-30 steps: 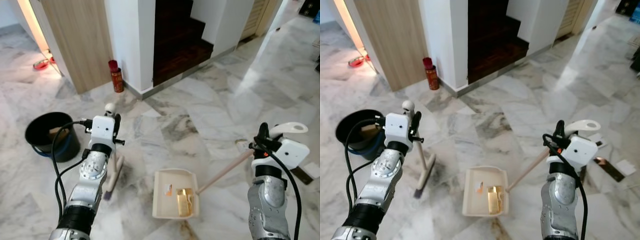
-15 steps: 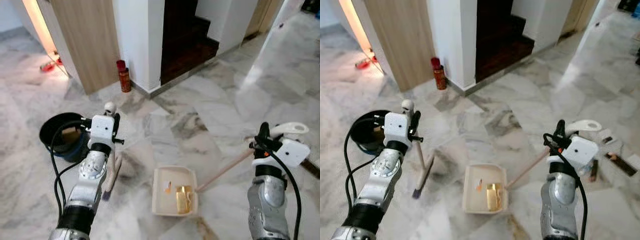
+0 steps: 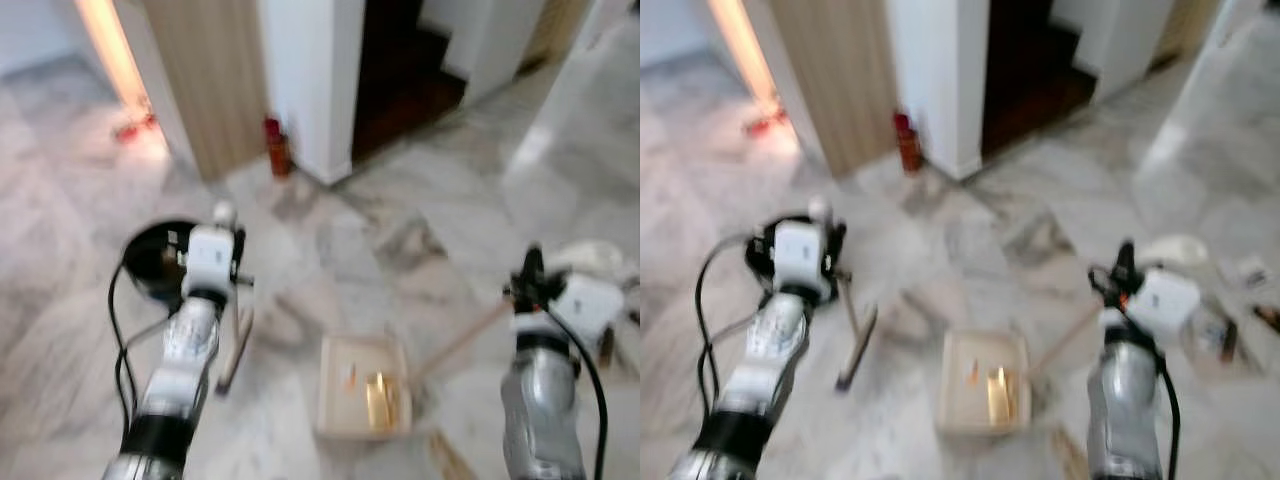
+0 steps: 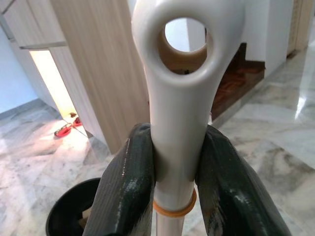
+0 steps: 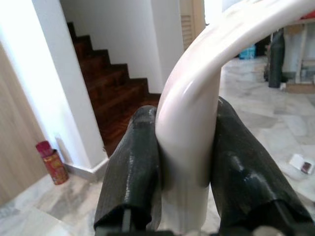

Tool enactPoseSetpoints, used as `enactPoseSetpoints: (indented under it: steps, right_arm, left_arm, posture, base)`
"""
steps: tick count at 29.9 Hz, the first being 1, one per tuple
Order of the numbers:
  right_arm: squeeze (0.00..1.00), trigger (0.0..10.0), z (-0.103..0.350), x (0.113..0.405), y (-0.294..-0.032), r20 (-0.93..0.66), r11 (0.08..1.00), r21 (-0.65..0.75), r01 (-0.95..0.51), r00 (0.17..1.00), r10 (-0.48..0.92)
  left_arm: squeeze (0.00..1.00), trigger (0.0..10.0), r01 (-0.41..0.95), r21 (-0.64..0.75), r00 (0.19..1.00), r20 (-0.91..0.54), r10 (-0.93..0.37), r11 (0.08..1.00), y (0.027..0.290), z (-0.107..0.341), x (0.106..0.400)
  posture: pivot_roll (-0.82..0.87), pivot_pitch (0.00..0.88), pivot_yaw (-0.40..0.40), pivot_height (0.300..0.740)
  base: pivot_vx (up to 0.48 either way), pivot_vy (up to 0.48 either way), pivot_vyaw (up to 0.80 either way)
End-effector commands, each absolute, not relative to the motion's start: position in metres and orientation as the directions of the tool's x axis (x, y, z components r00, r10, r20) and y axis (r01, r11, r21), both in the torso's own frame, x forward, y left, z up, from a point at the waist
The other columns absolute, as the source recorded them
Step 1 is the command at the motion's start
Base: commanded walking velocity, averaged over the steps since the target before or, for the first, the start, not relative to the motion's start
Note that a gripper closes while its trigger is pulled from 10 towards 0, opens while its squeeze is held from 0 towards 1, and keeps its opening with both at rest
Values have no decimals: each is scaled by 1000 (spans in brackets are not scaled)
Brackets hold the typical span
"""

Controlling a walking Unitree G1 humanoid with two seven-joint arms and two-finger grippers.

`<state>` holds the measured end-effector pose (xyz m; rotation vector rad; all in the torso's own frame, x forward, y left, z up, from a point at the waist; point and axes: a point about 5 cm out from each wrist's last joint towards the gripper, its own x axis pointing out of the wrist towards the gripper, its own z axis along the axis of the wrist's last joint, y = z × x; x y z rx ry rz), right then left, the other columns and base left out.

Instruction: Sweep floor

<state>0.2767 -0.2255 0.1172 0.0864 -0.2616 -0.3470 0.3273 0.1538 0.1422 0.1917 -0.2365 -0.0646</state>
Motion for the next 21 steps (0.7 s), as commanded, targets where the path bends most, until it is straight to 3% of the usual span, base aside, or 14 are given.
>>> enactPoseSetpoints:
  steps: [1,21]
  right_arm:
    - [0,10000,128,278,-225,286,937,144,319,893,-348]
    - [0,10000,125,278,-224,274,934,163,318,895,-353]
  left_arm:
    - [0,10000,35,211,959,269,-92,977,155,153,328]
    - [0,10000,34,216,958,271,-94,976,156,155,328]
  posture:
    - [123,76,-23,740]
    - [129,78,-21,740]
  base:
    - [0,311,0]
    - [0,314,0]
